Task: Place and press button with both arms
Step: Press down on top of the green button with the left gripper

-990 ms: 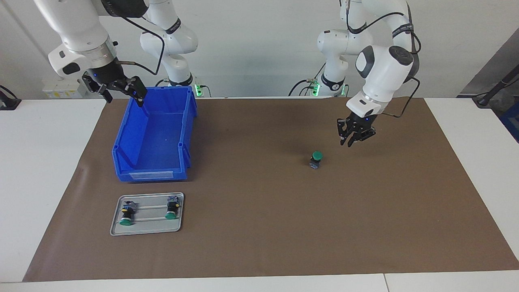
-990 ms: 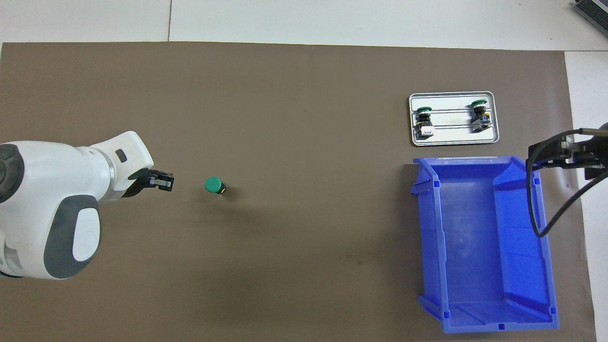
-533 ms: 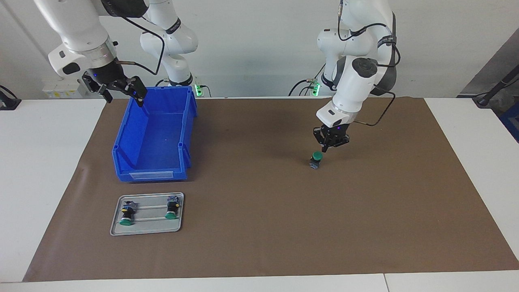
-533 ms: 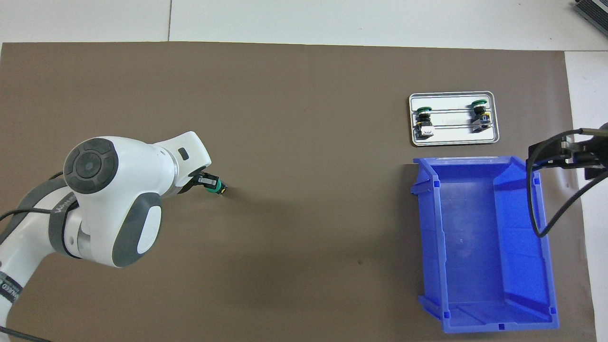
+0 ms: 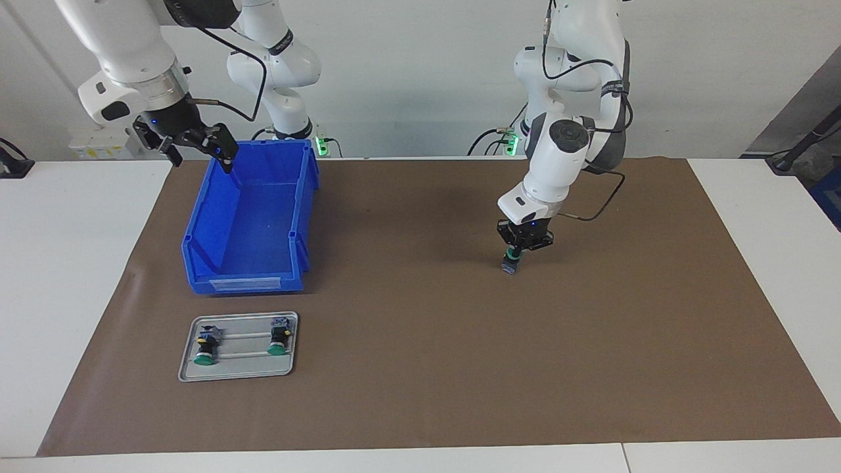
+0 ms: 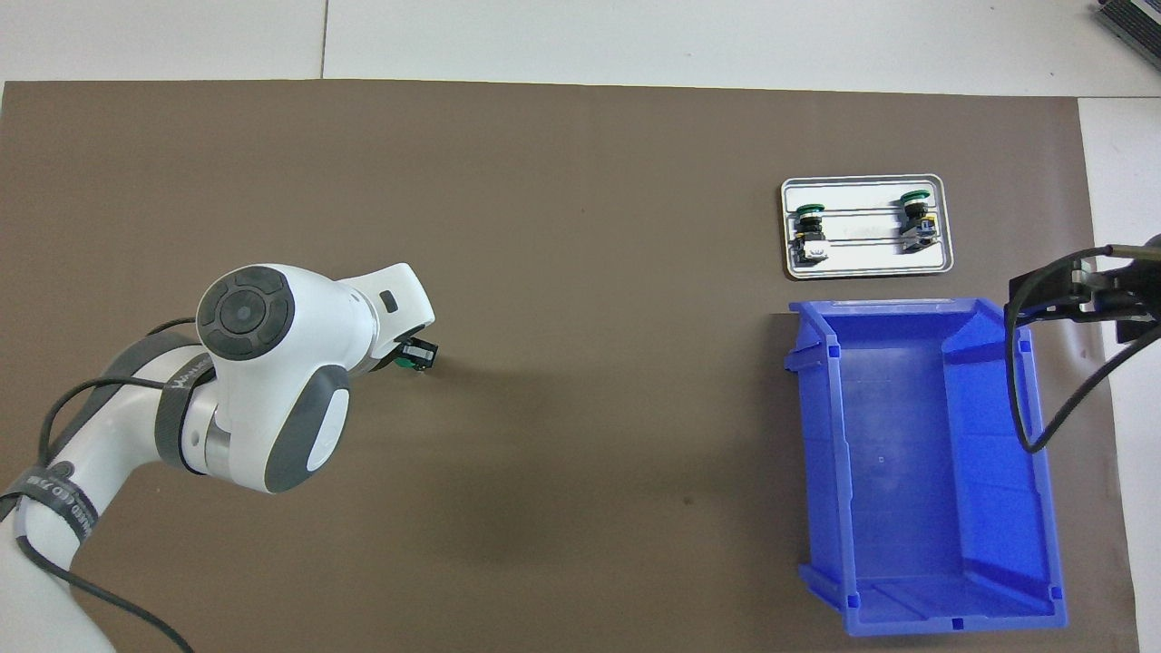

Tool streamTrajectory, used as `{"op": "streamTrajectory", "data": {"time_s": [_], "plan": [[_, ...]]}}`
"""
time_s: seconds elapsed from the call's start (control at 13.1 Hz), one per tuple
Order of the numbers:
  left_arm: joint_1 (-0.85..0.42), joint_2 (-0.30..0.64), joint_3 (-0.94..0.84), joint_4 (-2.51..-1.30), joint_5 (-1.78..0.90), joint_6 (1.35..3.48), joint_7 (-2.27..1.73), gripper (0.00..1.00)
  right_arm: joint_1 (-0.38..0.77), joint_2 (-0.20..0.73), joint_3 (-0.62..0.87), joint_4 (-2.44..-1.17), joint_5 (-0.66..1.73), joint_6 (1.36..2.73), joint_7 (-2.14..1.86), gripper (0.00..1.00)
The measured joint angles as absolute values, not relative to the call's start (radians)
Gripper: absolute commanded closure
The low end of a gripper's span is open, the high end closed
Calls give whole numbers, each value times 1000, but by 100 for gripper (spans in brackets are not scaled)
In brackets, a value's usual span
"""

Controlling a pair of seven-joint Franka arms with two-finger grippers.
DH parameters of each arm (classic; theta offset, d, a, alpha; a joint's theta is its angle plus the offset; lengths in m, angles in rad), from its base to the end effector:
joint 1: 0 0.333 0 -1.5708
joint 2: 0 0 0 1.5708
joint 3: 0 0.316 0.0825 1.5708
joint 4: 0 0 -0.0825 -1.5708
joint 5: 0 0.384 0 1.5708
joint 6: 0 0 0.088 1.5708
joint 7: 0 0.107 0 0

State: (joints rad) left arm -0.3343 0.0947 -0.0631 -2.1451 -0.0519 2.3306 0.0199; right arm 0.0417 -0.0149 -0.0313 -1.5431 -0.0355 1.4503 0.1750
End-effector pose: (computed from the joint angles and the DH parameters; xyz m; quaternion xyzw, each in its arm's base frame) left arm 0.5178 -0.2179 0.3679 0.9805 -0.1899 0.0404 0.0307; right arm 0.5373 0.0013 0.6355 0.9956 -0.0836 -0.0372 0.0210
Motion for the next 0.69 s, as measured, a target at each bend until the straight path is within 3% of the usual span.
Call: {"op": "streamTrajectory", "data": {"time_s": [0.69], "plan": [[-334,59,-50,-2136,-40,2259,20,100,42,-15,-31,-1543,-36,1450,175,0]]}}
